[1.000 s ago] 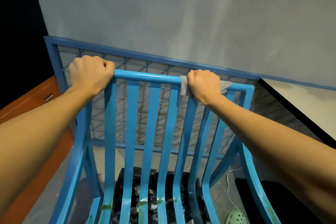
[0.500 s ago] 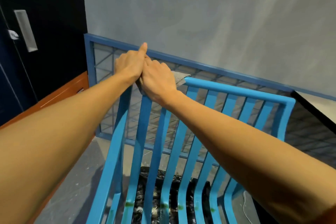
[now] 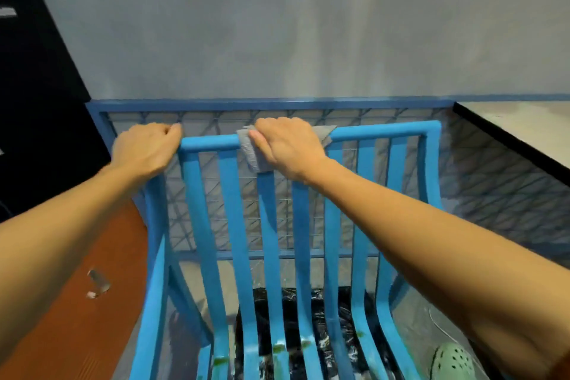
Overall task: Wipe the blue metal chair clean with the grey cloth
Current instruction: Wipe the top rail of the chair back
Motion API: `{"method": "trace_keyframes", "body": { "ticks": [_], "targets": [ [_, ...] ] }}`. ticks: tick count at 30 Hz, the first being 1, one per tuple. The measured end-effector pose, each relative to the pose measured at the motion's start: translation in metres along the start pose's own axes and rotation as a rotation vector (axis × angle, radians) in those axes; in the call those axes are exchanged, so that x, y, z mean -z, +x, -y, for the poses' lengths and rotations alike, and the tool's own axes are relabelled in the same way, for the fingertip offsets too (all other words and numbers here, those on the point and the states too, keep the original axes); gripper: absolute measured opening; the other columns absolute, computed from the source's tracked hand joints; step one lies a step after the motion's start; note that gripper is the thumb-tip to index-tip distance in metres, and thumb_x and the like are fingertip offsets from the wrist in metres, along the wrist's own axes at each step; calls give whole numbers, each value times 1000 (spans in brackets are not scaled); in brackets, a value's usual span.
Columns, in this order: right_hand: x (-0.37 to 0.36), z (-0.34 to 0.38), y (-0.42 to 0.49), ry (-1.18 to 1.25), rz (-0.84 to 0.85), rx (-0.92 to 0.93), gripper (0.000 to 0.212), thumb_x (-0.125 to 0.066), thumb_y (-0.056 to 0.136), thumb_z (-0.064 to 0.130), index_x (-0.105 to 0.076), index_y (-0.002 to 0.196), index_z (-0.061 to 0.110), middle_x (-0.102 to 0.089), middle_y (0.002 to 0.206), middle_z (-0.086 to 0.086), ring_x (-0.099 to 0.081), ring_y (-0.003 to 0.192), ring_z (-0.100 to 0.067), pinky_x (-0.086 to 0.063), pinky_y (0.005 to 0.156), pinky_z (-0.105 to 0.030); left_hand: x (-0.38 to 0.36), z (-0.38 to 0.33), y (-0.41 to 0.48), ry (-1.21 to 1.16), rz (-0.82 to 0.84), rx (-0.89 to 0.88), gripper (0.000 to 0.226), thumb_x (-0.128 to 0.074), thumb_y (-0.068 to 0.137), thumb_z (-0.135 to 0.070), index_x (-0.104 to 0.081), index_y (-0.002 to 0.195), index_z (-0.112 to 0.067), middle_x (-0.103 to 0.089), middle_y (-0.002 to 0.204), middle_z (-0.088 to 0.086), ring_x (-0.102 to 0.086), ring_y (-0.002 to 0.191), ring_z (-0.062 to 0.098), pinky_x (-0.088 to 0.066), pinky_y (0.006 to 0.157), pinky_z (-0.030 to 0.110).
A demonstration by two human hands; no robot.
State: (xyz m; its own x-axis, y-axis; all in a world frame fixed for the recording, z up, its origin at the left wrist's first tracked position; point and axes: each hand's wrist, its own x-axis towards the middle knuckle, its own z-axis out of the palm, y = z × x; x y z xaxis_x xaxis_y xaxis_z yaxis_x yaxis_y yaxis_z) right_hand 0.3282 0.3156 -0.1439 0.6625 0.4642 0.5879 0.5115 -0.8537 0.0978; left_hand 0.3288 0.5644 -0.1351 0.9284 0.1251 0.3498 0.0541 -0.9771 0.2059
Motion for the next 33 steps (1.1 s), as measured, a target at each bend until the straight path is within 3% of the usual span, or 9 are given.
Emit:
{"method": "trace_keyframes", "body": {
  "ticks": [5, 8, 12, 15, 21, 24, 26, 30, 33],
  "targets": [
    [24, -94, -51, -13, -16, -181, 36, -32, 101, 38, -47, 74, 19, -53, 68, -5, -54, 67, -30, -39, 65, -39, -4, -9, 1, 91, -7, 116, 48, -19, 80, -39, -51, 73, -3, -56, 82, 25, -47, 69, 37, -33, 62, 38],
    [37, -150, -84, -12, -32, -290, 41, -34, 103, 34, -47, 68, 17, -42, 60, 1, -42, 57, -23, -38, 64, -38, -9, -7, 4, 98, -44, 152, 47, -23, 84, -36, -53, 71, -3, -51, 73, 21, -43, 62, 34, -31, 59, 37],
    [44, -186, -102, -84, -86, -464, 47, -32, 99, 32, -50, 62, 10, -46, 56, -6, -47, 57, -29, -36, 64, -38, -16, -5, 5, 106, -101, 169, 41, -28, 93, -27, -54, 75, -2, -47, 74, 19, -40, 65, 35, -31, 62, 40],
    [40, -170, -88, -197, -59, -576, 40, -37, 95, 21, -46, 57, 10, -47, 56, -9, -46, 58, -33, -37, 67, -41, -16, -10, 4, 72, -115, 188, 43, -28, 95, -28, -57, 79, 0, -53, 79, 25, -48, 73, 42, -34, 66, 42],
    [27, -102, -50, -353, 132, -358, 25, -47, 83, 11, -37, 61, 13, -48, 60, -8, -32, 47, -25, -24, 54, -35, -10, -11, 5, 28, -93, 129, 37, -31, 99, -23, -53, 75, -4, -63, 96, 32, -54, 85, 44, -31, 72, 41],
    [14, -66, -32, -376, 94, -209, 14, -43, 81, 6, -45, 69, 11, -59, 63, -15, -46, 50, -32, -26, 50, -33, -7, -13, 3, -20, -110, 103, 38, -34, 99, -23, -58, 76, -3, -64, 97, 32, -56, 89, 44, -34, 75, 42],
    [7, -42, -20, -368, 53, -156, 22, -36, 84, 5, -57, 76, 7, -62, 64, -16, -56, 53, -37, -28, 50, -33, -6, -13, 2, -67, -108, 103, 44, -35, 101, -28, -65, 82, -1, -65, 99, 31, -54, 91, 43, -35, 79, 42],
    [-10, 17, 8, -218, -34, -163, 30, -41, 101, 23, -65, 87, 10, -67, 70, -9, -62, 62, -35, -36, 58, -38, -3, -14, 4, -194, -100, 162, 59, -30, 104, -47, -78, 97, -12, -67, 109, 25, -56, 108, 44, -38, 95, 42],
    [-22, 60, 32, -69, -113, -131, 39, -36, 103, 36, -63, 85, 15, -69, 78, -8, -64, 70, -34, -36, 63, -39, -2, -8, 16, -450, -6, 204, 66, -23, 103, -54, -80, 80, -28, -73, 98, 9, -62, 99, 32, -43, 97, 37]
  ]
}}
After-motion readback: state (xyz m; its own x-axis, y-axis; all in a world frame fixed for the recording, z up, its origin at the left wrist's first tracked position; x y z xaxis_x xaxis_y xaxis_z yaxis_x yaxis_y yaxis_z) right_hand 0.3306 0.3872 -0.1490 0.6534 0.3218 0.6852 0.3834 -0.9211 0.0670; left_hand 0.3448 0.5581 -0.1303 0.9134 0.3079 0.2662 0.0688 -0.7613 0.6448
